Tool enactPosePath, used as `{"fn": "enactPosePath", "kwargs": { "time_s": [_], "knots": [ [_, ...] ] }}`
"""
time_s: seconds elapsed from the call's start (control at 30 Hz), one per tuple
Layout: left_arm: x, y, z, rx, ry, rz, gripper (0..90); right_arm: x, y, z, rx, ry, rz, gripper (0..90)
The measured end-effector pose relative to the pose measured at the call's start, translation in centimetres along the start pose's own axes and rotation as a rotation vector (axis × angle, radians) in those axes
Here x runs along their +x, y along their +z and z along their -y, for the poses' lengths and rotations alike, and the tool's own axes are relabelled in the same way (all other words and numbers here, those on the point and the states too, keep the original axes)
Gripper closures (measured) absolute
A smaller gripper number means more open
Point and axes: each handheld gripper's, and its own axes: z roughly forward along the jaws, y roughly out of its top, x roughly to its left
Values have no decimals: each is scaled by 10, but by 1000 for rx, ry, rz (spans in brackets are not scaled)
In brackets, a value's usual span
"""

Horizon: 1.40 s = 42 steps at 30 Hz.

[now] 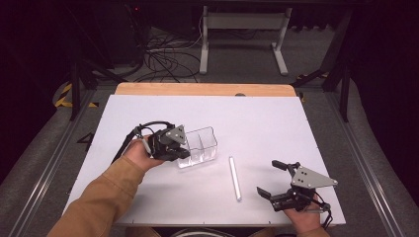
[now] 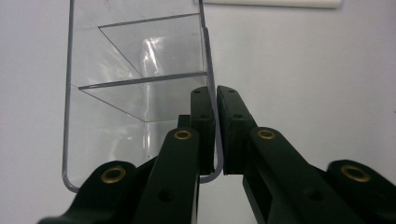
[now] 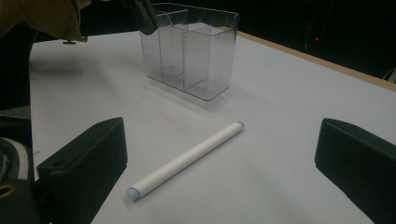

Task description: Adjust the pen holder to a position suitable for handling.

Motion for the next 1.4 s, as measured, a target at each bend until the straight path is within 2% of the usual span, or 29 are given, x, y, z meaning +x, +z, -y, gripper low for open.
{"fn": "enactPosePath", "kwargs": {
  "time_s": [0.1,0.27,0.37,0.43,0.77,0.87,1.07,1.1,1.13,1.23,1.4],
  "knots": [
    [-5,1,-1,-11,59,51,863,0,0,0,-2,1,-1,29],
    [-11,11,-2,2,156,100,863,0,0,0,-1,-3,-2,29],
    [-11,16,-1,5,192,137,863,0,0,0,-2,0,-2,29],
    [-10,16,0,-1,208,140,863,0,0,0,-2,0,-3,29],
    [-5,15,4,-20,231,171,860,0,1,0,2,0,-7,29],
    [-8,16,3,-14,253,155,856,1,1,1,2,5,-10,29],
    [-8,16,3,-16,246,156,848,1,1,1,2,7,-5,27],
    [-8,14,3,-17,236,158,820,1,1,1,-1,5,-1,27],
    [-8,14,3,-23,230,157,747,2,1,1,-6,5,1,26],
    [-13,9,3,-12,208,121,557,2,2,1,-2,16,-2,20],
    [-18,9,3,1,212,126,506,3,4,-1,3,11,-2,14]
  ]
}}
